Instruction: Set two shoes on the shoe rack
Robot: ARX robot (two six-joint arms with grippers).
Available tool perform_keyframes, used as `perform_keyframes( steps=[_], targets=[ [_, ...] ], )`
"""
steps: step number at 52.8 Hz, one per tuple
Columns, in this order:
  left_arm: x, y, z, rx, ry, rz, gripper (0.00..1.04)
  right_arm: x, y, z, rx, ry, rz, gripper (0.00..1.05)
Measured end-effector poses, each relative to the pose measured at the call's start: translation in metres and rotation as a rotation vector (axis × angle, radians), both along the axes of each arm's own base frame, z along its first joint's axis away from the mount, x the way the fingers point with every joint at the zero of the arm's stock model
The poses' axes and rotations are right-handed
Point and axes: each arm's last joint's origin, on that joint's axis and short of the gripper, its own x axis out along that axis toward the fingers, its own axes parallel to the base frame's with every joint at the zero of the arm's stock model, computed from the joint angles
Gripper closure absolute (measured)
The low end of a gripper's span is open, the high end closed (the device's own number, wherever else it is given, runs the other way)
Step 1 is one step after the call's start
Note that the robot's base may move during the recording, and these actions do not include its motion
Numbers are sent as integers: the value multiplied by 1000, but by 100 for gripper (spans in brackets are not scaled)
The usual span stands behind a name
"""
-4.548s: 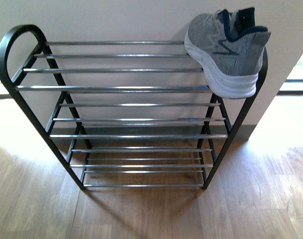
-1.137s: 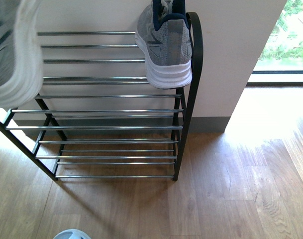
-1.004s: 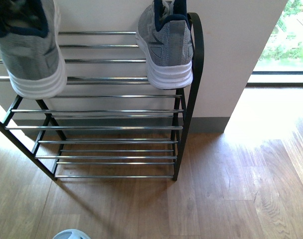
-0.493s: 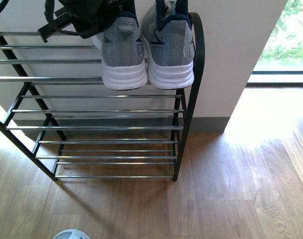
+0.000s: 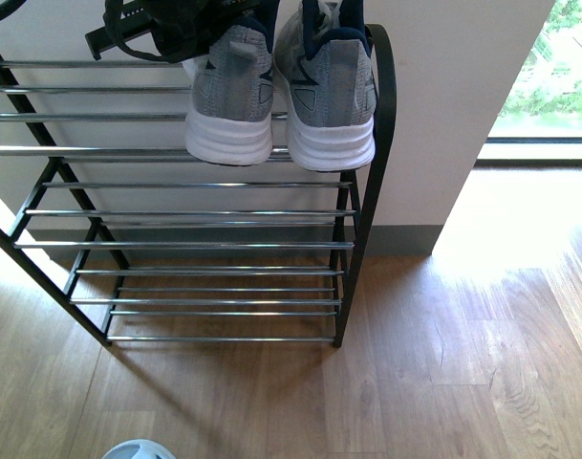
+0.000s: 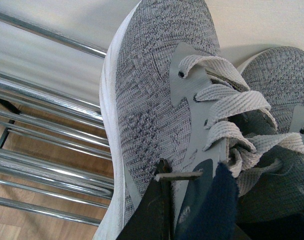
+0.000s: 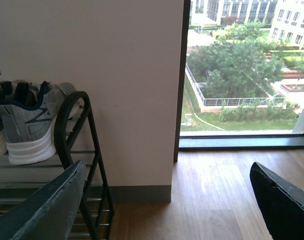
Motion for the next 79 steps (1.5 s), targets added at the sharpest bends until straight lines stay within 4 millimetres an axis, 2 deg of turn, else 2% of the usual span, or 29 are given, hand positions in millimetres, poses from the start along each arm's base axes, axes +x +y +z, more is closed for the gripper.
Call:
perform_keyframes(
  steps=[4,7,14,15,24,35,37,45,50,53,57,61,67,70,75,79],
  targets=[
    [0,2,-1,7,-4,-3,103,0,0,0,0,0,0,9],
    [-1,2,-1,9,-5,-6,98,0,0,0,0,0,0,9],
    [-4,3,0,16,-11,-25,75,0,0,0,0,0,0,9],
    [-5,4,1,22,-8,-24,69,0,0,0,0,0,0,9],
    [-14,6,7,-4,-2,-54,45,0,0,0,0,0,0,9],
    [-41,15,37,-30,-43,-75,10,0,0,0,0,0,0,9],
    [-45,17,42,-33,-52,-75,8,0,0,0,0,0,0,9],
    [-70,35,70,9,-113,-22,9,0,0,0,0,0,0,9],
    [-79,47,77,101,-218,42,13,0,0,0,0,0,0,9],
    [-85,57,79,153,-386,50,21,0,0,0,0,0,0,9],
    [-96,69,75,210,-512,33,30,0,0,0,0,0,0,9],
    [-118,88,66,289,-622,21,45,0,0,0,0,0,0,9],
    [-146,108,57,337,-660,16,63,0,0,0,0,0,0,9],
    [-154,113,53,348,-659,11,70,0,0,0,0,0,0,9],
    [-179,129,41,364,-648,-1,90,0,0,0,0,0,0,9],
    [-190,135,36,369,-641,-2,100,0,0,0,0,0,0,9]
  ],
)
